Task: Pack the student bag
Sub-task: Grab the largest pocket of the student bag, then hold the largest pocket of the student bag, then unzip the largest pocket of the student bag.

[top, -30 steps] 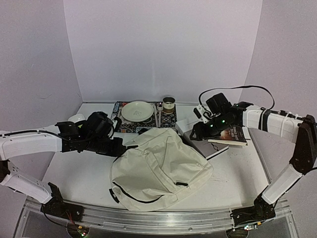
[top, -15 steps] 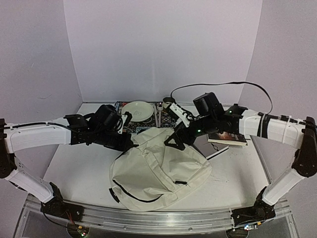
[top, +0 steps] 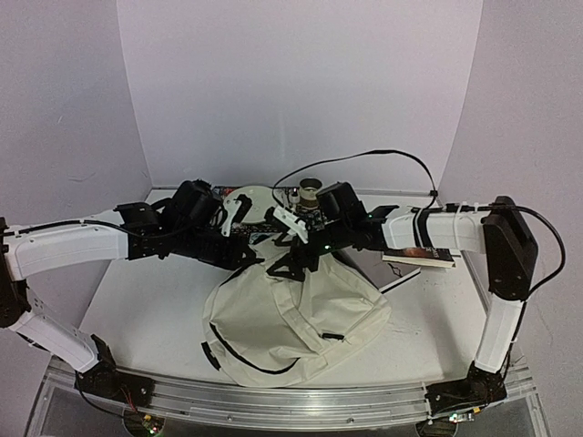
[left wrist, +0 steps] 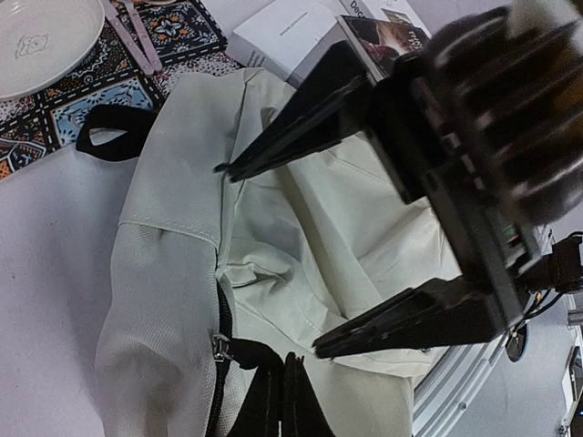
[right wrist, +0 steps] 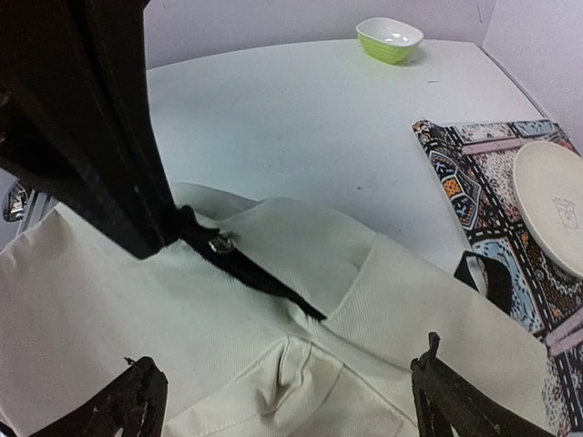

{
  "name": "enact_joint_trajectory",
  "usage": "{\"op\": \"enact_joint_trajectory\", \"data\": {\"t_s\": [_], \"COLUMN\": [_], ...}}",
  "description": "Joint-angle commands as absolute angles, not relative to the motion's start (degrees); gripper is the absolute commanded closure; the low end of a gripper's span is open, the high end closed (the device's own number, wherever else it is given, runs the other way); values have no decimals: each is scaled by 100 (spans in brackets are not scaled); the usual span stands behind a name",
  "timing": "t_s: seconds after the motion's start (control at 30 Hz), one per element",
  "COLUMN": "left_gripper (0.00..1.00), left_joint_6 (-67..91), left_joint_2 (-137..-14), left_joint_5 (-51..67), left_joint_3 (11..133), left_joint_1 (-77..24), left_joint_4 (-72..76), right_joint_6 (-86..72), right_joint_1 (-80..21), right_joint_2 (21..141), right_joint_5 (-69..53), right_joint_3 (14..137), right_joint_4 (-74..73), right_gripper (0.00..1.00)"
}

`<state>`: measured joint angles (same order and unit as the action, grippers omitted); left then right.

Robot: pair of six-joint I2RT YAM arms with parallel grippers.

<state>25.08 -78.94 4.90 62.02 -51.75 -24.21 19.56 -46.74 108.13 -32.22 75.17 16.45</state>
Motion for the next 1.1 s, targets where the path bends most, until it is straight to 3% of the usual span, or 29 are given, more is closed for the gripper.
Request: {"op": "enact_joint_trajectory", "data": {"t_s": [0.0,0.2,0.47,0.57,0.83,1.07], "left_gripper": [100,100,100,100,100,100], "left_joint_6": [2330,2320,2454,2666,3543,4209], "left_joint_2": [-7726,-7765,-7612,-7437,-6829,-6278], "left_joint_5": [911,1037,376,17,-703,-264], "left_joint_3": [6636,6666,6664,6506,5640,4714], "left_joint_1": [-5191,-5186,-5178,-5174,-4810,-4724], "left_joint_4": [-1896,-1891,-2393,-2780,-3631,-3880], "right_joint_6": [2412,2544,2566,2512,2541,1751], "right_joint_1": [-4734,-4745,-4586,-4396,-4086,-3609], "right_joint_2": [11243,11764,11871,11711,11374,11471], "right_joint_5": [-3850,-4183,-3771,-3798,-3879,-3822], "right_joint_3": [7975,8361,8308,8213,8044,8299], "right_joint_4": [2069,2119,2109,2059,1881,1887], "right_gripper": [8,14,68,99,100,100]}}
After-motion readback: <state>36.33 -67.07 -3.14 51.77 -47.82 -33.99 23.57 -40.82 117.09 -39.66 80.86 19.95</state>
